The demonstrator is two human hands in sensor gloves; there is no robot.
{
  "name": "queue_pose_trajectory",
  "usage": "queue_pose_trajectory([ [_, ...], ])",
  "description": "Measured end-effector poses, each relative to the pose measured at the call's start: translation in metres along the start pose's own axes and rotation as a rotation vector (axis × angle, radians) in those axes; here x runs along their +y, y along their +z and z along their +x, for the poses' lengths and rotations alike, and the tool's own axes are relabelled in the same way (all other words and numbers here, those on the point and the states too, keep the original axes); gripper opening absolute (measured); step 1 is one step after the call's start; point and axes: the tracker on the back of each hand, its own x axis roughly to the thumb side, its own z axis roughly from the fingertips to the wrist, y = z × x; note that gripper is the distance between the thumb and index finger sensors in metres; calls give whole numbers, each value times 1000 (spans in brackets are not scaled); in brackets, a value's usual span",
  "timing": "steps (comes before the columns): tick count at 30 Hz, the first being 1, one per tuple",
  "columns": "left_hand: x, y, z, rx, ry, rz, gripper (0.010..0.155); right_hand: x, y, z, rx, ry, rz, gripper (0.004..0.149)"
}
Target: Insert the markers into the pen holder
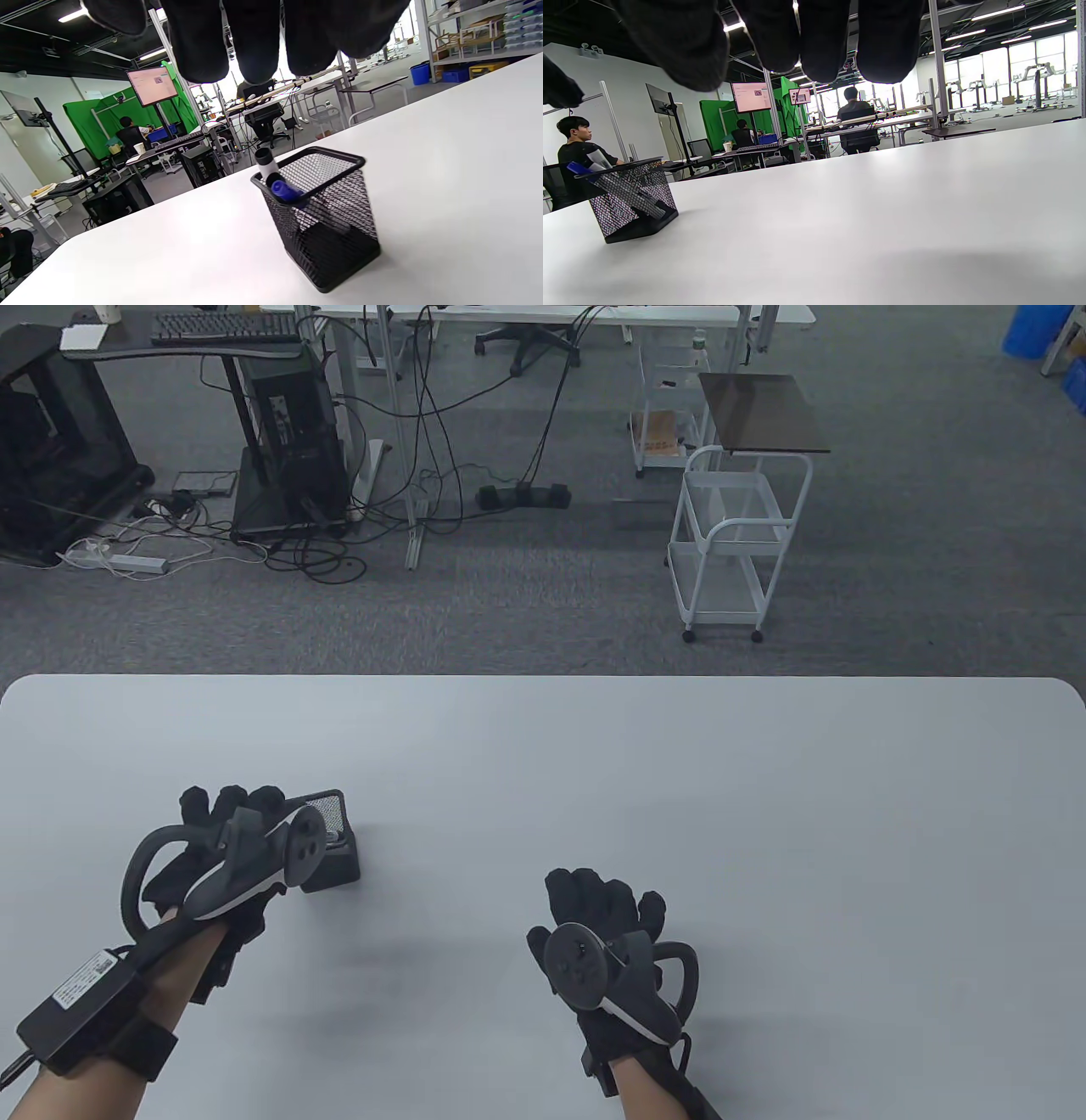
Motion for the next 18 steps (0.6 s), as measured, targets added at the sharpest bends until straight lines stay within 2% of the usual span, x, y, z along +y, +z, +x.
queue_pose_trajectory([
  [8,12,42,18,-66,-38,18,53,-3,2,2,-13,-6,-16,68],
  [18,9,74,45,-143,118,62,55,-2,3,2,-26,-4,-19,68],
])
